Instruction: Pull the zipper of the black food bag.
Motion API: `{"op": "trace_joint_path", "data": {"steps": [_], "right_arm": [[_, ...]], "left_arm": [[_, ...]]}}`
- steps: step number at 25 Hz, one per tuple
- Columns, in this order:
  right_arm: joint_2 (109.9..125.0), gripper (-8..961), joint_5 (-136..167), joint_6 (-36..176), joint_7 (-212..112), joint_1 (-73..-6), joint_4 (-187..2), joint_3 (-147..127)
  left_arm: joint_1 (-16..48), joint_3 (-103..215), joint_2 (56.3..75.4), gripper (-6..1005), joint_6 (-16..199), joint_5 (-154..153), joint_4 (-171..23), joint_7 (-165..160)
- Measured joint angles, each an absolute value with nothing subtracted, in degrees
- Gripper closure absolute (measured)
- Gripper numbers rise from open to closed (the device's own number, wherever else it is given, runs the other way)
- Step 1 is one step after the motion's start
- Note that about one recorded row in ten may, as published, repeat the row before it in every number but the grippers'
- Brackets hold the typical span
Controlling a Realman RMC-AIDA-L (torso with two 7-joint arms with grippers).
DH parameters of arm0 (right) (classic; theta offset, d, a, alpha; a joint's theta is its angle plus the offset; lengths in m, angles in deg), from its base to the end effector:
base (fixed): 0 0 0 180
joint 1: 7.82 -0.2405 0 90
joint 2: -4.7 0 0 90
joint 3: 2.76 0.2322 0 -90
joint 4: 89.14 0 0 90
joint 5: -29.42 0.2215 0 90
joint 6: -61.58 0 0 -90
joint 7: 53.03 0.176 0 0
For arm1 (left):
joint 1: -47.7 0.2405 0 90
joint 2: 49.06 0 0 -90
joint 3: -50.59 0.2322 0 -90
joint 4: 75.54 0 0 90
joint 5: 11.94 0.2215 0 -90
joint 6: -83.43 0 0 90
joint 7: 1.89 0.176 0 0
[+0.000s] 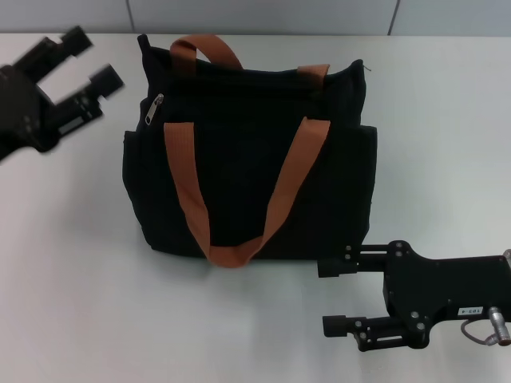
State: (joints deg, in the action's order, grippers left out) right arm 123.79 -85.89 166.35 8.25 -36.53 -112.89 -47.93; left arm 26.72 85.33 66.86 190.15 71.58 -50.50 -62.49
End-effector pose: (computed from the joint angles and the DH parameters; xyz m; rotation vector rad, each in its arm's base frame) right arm 0.2255 0.2509 -0.0578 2.8766 -0.3746 -0.9415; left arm -0.2418 0.2948 0.0552 -2.2327 -0.3499 -1.3756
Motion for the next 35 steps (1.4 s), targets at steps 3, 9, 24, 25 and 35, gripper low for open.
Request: {"op": "trace_joint_path", "data": {"steps": [3, 9, 24, 25, 35], "right_arm": [[123.79, 247, -85.9, 166.4, 8.6, -36.5, -113.1, -48.0], [123.79, 249, -85.9, 166.4, 9.7, -36.6, -113.3, -47.9], [123.70, 253, -85.9, 166.3, 10.6, -37.0, -113.6, -47.9], [123.70, 254, -85.9, 166.2, 10.6, -37.0, -113.6, -47.8], [123.70, 256, -85.5, 166.1, 11.1, -37.3, -113.7, -47.8]], "left_arm": [[26.0, 85.6, 64.03, 204, 180.1, 73.1, -50.4, -63.7], [24.9, 85.6, 63.18, 206, 172.7, 80.1, -49.6, -63.6], [21.5, 85.3, 65.44, 210, 169.5, 90.3, -48.8, -55.9], [21.4, 85.2, 65.40, 210, 169.5, 90.3, -48.8, -55.6], [21.2, 84.8, 65.75, 213, 168.2, 90.1, -48.1, -51.8]]}}
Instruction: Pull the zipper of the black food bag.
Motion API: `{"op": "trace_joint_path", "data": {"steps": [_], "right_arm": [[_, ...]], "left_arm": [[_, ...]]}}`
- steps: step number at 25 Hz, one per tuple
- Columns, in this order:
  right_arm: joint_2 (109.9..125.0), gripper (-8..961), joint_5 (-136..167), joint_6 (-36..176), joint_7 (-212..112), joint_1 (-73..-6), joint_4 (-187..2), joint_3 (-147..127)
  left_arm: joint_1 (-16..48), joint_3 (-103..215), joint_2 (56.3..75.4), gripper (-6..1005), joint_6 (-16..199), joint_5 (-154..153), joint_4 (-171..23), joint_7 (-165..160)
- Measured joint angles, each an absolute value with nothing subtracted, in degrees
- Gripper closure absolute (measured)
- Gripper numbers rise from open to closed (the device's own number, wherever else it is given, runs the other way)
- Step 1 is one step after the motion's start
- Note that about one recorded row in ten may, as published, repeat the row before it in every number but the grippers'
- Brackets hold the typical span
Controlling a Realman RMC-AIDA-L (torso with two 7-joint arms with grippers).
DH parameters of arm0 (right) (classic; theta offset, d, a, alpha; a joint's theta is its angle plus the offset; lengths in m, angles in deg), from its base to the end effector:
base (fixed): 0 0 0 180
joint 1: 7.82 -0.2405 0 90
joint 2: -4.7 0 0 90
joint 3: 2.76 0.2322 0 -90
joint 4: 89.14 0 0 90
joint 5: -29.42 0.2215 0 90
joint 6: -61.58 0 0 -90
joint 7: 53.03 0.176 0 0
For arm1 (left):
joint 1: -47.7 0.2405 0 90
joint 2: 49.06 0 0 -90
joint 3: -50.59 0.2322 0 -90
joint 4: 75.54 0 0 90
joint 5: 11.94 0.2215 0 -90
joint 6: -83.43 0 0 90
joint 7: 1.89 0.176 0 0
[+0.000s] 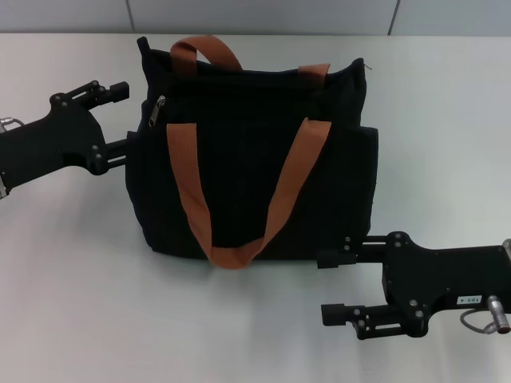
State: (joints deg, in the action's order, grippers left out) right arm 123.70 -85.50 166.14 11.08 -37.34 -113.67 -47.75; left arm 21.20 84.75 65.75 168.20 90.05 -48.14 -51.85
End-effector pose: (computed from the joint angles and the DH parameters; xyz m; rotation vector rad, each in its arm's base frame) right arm 0.2218 0.2579 -0.0551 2.8712 -0.4106 -0.9341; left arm -0.2787 0.3458 0.0180 -2.4173 -0.2423 -0.7069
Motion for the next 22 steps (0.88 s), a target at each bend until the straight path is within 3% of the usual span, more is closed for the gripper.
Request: {"op": "trace_joint_path", "data": {"steps": [5, 13, 19, 22], "right_arm": [[123.77, 258, -85.4, 166.1, 11.3, -37.4, -113.7, -47.7], [123.93, 260, -85.0, 166.3, 12.9, -37.4, -113.5, -47.5], [123.87, 262, -83.6, 166.5, 13.5, -37.4, -113.2, -47.2], [123.86, 263, -82.5, 167.6, 13.9, -37.4, -113.1, -46.9]], "left_arm": [[21.2, 84.6, 65.98, 215, 167.6, 90.1, -48.1, -50.4], [21.8, 83.7, 66.87, 415, 167.4, 89.9, -48.1, -45.9], [21.8, 83.6, 67.13, 621, 168.9, 89.9, -47.7, -44.8], [22.0, 83.6, 67.13, 788, 169.9, 89.9, -47.1, -44.7]]}}
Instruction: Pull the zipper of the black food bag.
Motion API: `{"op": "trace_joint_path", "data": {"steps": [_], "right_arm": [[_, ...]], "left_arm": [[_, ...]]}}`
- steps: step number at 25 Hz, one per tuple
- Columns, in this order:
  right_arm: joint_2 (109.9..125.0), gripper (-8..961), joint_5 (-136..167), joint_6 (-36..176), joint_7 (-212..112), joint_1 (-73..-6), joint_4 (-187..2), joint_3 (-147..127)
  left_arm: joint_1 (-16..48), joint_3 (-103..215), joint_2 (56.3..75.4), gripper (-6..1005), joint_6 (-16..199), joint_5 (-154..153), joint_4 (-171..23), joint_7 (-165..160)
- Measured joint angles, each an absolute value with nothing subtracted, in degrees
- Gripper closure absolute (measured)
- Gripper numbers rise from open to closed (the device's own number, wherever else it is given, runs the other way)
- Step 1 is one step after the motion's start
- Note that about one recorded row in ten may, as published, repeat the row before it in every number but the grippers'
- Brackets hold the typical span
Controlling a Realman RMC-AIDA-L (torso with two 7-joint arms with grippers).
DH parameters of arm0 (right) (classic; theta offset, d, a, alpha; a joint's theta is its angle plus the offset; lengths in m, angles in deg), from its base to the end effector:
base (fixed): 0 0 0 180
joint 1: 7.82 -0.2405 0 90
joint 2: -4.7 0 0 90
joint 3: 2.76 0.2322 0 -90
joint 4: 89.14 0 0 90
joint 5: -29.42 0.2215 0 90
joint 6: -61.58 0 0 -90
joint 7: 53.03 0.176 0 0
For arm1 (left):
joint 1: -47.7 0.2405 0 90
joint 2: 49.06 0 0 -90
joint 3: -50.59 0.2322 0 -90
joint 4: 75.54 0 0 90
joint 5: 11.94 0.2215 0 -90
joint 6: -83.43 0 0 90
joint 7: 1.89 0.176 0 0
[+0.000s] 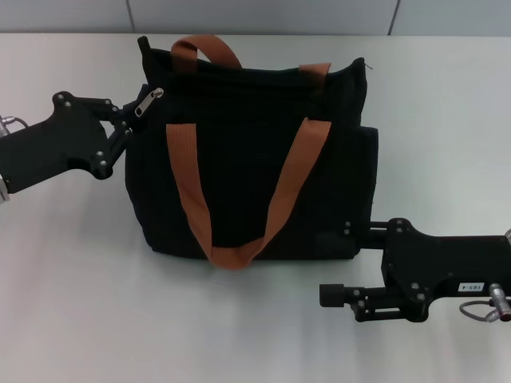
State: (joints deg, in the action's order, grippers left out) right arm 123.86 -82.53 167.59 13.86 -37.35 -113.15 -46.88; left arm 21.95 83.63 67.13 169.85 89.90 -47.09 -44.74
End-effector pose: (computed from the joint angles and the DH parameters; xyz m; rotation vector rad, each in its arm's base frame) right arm 0.2137 0.2606 -0.0496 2.8277 -0.4785 -1.0327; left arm -0.2745 0.3403 0.0156 -2.3941 -0.0927 -0.6957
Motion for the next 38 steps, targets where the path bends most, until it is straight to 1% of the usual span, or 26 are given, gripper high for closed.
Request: {"op": "trace_joint_path", "data": {"steps": [1, 6, 14, 18, 24, 26, 27, 28, 32, 38], "right_arm": [[123.85, 263, -82.4, 167.8, 14.0, -37.4, -113.1, -46.9], [123.91, 265, -82.2, 168.3, 14.5, -37.8, -113.1, -46.9], [123.94, 267, -79.8, 170.1, 16.9, -38.6, -113.0, -46.9], [123.88, 268, -73.9, 172.4, 24.3, -39.8, -113.3, -46.9], [123.78, 270, -67.7, 171.8, 42.2, -44.4, -116.1, -46.9], [123.81, 270, -67.2, 169.5, 47.8, -46.7, -116.9, -47.1], [123.74, 271, -67.5, 166.9, 52.6, -49.2, -117.4, -47.6], [123.74, 271, -67.5, 166.9, 52.6, -49.2, -117.4, -47.6], [123.54, 272, -68.0, 159.8, 60.6, -53.5, -120.4, -52.4], [123.45, 274, -69.0, 153.8, 66.4, -55.5, -125.1, -57.4]], "left_arm": [[22.1, 83.6, 67.10, 843, 171.0, 89.7, -46.6, -44.7], [22.1, 83.6, 67.14, 977, 171.2, 89.2, -46.5, -44.7], [23.6, 83.5, 67.36, 975, 172.3, 86.3, -46.2, -43.5], [24.0, 83.5, 67.47, 974, 173.1, 85.6, -46.0, -42.9], [24.1, 83.5, 68.66, 972, 174.4, 84.8, -45.4, -41.9], [24.1, 83.5, 68.87, 972, 174.8, 84.5, -45.4, -41.7], [24.1, 83.5, 69.01, 971, 175.3, 84.4, -45.3, -41.2], [24.1, 83.5, 69.01, 971, 175.3, 84.4, -45.3, -41.2], [24.2, 83.5, 68.96, 970, 176.0, 84.2, -45.3, -40.4], [24.2, 83.5, 68.83, 968, 176.1, 84.2, -45.2, -40.4]]}}
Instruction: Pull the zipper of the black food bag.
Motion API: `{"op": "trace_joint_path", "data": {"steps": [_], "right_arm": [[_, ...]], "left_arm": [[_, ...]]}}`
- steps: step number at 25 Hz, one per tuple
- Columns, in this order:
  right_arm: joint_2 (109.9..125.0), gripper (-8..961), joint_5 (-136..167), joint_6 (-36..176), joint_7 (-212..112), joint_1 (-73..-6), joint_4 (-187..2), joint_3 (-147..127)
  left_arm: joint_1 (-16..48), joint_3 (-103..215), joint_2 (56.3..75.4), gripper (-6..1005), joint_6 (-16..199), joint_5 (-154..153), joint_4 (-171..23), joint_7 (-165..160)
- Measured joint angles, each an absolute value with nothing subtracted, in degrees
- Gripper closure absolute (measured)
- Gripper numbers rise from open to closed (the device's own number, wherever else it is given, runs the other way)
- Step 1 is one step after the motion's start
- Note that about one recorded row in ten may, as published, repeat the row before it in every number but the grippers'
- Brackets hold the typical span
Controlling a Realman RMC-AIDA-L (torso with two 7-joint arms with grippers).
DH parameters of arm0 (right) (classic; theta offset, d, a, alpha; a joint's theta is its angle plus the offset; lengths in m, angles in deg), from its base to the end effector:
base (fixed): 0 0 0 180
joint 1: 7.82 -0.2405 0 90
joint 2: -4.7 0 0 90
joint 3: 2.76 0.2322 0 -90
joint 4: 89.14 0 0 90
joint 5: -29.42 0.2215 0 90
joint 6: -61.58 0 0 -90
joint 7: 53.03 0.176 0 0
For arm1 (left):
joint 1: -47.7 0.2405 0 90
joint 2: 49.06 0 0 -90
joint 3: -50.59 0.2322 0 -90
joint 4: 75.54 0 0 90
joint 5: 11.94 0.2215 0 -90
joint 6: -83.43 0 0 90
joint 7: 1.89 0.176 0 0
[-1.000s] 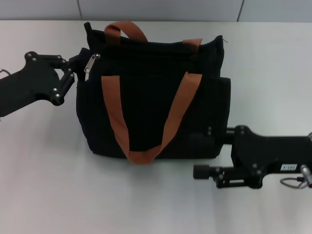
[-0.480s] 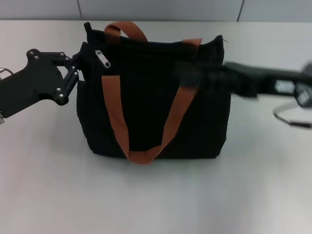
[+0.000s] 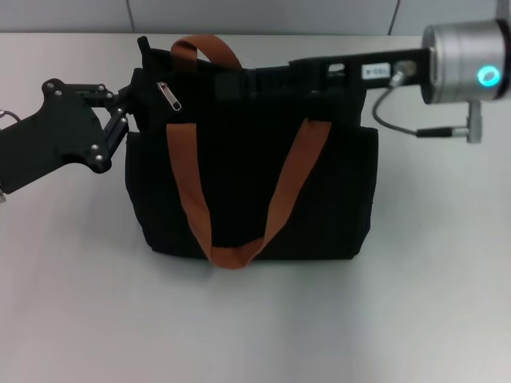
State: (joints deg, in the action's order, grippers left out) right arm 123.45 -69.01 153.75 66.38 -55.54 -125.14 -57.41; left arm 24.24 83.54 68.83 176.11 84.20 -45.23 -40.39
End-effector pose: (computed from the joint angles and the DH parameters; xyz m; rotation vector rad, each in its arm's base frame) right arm 0.0841 0.3700 -0.0330 2.6000 -1.0477 -0.8698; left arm -0.2592 0.3266 0.0251 -2.3074 0.0285 -0.8260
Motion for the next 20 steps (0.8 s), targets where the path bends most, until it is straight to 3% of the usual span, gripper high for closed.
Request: {"op": "trace_joint_path", "data": {"steps": [11, 20], "right_arm": [[123.12, 277, -77.1, 150.3, 70.6, -61.8, -126.3, -58.0], [123.21, 392, -79.5, 147.7, 71.6, -64.3, -126.6, -59.6]], "left_arm": [[24.2, 83.5, 68.96, 965, 176.7, 84.2, -45.2, -40.5], [24.1, 83.5, 68.65, 963, 177.3, 84.1, -45.2, -40.6]]}}
